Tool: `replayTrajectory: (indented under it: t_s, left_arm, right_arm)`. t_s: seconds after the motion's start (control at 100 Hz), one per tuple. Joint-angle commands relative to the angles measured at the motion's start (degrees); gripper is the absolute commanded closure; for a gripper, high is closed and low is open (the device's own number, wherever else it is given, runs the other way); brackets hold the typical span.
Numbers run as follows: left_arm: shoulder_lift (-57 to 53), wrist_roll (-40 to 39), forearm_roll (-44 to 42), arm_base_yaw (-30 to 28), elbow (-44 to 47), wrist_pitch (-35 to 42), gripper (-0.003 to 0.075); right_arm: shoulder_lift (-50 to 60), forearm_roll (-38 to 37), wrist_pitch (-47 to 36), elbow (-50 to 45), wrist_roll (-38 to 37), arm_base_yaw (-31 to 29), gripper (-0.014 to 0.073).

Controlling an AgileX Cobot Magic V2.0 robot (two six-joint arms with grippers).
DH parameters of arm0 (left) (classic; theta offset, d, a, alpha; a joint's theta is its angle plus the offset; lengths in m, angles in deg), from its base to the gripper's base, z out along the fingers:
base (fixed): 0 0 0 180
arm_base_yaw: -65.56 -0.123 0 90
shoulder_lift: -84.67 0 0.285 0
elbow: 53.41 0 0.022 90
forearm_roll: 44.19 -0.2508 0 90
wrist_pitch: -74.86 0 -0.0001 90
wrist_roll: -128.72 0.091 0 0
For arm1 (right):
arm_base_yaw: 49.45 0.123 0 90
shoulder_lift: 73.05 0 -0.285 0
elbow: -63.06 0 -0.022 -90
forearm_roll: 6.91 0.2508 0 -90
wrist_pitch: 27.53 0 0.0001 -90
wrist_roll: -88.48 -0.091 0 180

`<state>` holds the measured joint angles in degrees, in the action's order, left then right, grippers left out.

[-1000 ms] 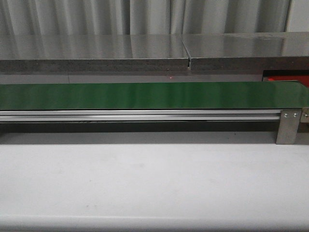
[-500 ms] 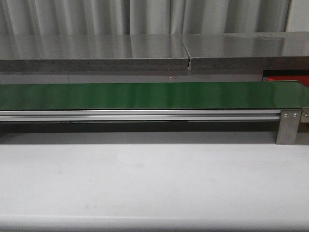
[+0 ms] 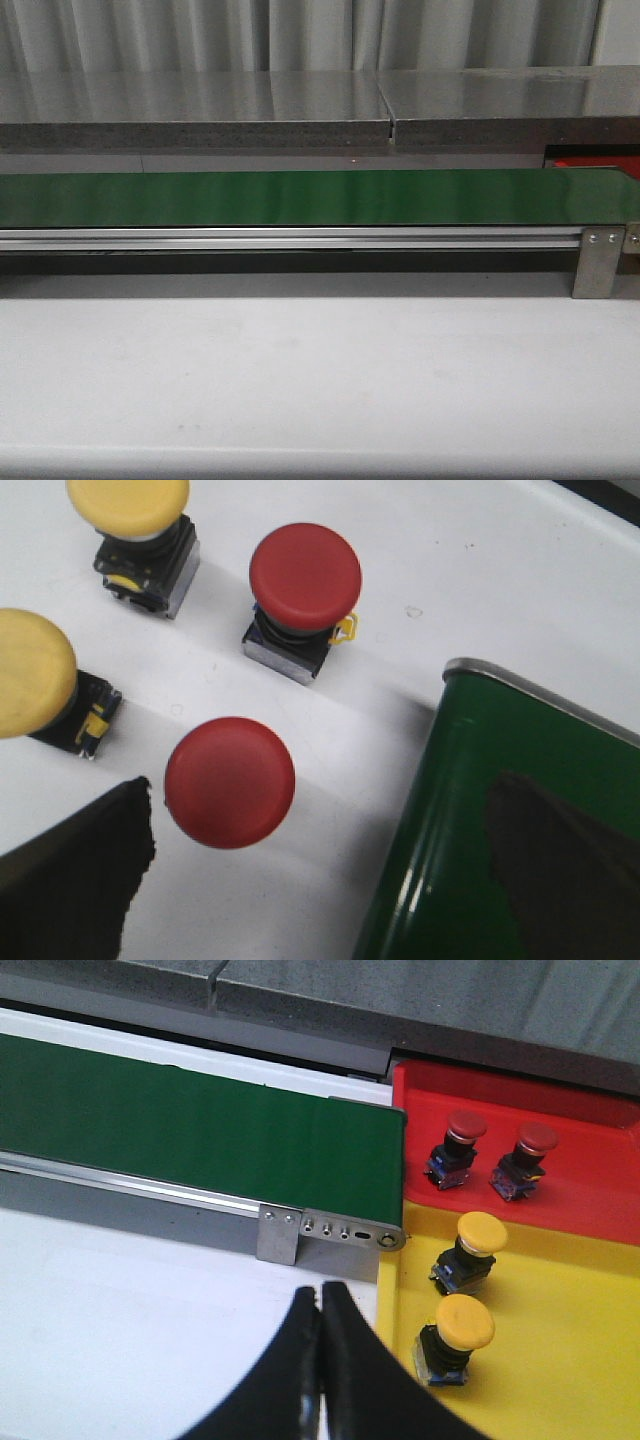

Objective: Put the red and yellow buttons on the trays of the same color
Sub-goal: 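Grasp the red push-button with the left gripper and lift it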

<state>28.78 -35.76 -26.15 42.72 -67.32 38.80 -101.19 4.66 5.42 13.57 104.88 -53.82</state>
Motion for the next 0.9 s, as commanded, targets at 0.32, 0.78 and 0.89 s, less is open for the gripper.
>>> replayTrajectory:
  t_s: [0.32,0.78,0.89]
  left_arm:
    - [2.40,-3.60,-3.07,-0.17,-6.29,2.71,0.0101]
    - [6.64,-5.93,-4.61,-0.17,-9.86,3.30,0.0101]
    - [6.75,-6.08,-5.33,-0.17,-9.86,3.95,0.0101]
  right_arm:
    - [-0.38,0.46,-4.13,1.42,0.03,-0.02,0.0711]
    - [-0.38,0.46,-4.13,1.42,0.03,-0.02,0.0711]
    - [-0.38,0.46,-4.13,1.42,0.03,-0.02,0.0711]
